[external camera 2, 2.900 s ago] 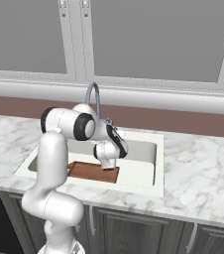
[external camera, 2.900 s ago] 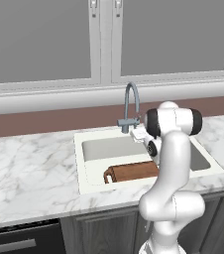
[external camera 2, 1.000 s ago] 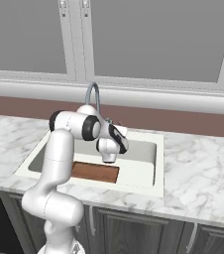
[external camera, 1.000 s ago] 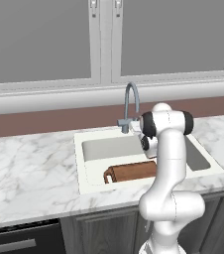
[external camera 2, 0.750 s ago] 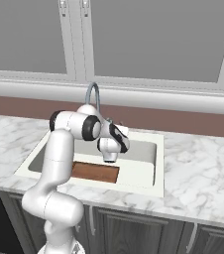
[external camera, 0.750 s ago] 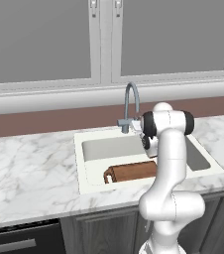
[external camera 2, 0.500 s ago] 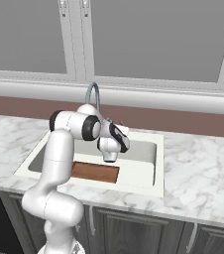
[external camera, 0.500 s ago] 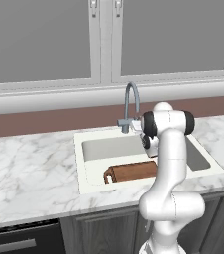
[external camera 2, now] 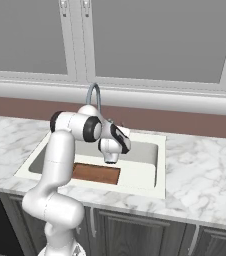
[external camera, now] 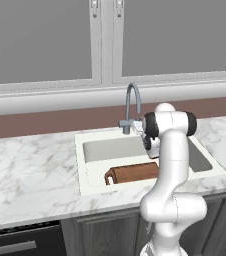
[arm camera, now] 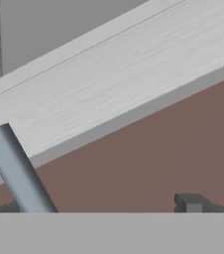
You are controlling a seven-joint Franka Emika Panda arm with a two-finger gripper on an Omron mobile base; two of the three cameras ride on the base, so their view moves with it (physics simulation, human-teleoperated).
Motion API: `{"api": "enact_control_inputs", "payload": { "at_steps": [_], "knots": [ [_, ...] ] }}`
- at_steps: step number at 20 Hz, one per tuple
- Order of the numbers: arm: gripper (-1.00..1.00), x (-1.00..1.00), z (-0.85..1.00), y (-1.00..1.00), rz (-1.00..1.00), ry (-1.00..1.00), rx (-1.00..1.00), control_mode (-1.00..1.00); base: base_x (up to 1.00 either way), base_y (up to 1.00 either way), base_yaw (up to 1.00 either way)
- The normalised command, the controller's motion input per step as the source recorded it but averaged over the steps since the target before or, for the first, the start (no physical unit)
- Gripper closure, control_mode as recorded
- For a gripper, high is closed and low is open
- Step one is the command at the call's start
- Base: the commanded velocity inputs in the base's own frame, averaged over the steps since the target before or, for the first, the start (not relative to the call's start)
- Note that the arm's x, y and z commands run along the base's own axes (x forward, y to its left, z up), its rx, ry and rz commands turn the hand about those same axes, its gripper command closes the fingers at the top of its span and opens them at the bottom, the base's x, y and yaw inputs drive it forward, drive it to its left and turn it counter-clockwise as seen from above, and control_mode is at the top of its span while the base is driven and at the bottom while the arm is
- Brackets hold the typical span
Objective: Turn on the sink faucet with hot water and rinse the cutting board for ten seconds, then turn off the faucet. Push the cutting board to reach the water if necessary.
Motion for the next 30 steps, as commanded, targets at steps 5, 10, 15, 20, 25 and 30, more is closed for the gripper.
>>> {"api": "enact_control_inputs", "payload": {
  "at_steps": [5, 10, 15, 20, 25, 30],
  "knots": [
    [-1.00, -0.03, -0.11, -0.66, -0.12, 0.01, 0.30, -1.00, 0.00, 0.00, 0.00],
    [-1.00, -0.06, 0.00, -0.78, -0.13, 0.01, 0.28, -1.00, 0.00, 0.00, 0.00],
    [-1.00, -0.11, 0.00, -0.81, -0.15, 0.00, 0.23, -1.00, 0.00, 0.00, 0.00],
    [-1.00, -0.18, 0.00, -0.76, -0.15, 0.00, 0.22, -1.00, 0.00, 0.00, 0.00],
    [-1.00, -0.34, -0.04, -0.68, -0.15, 0.00, 0.18, -1.00, 0.00, 0.00, 0.00],
    [-1.00, -0.47, -0.06, -0.63, -0.15, 0.00, 0.15, -1.00, 0.00, 0.00, 0.00]
  ]
}}
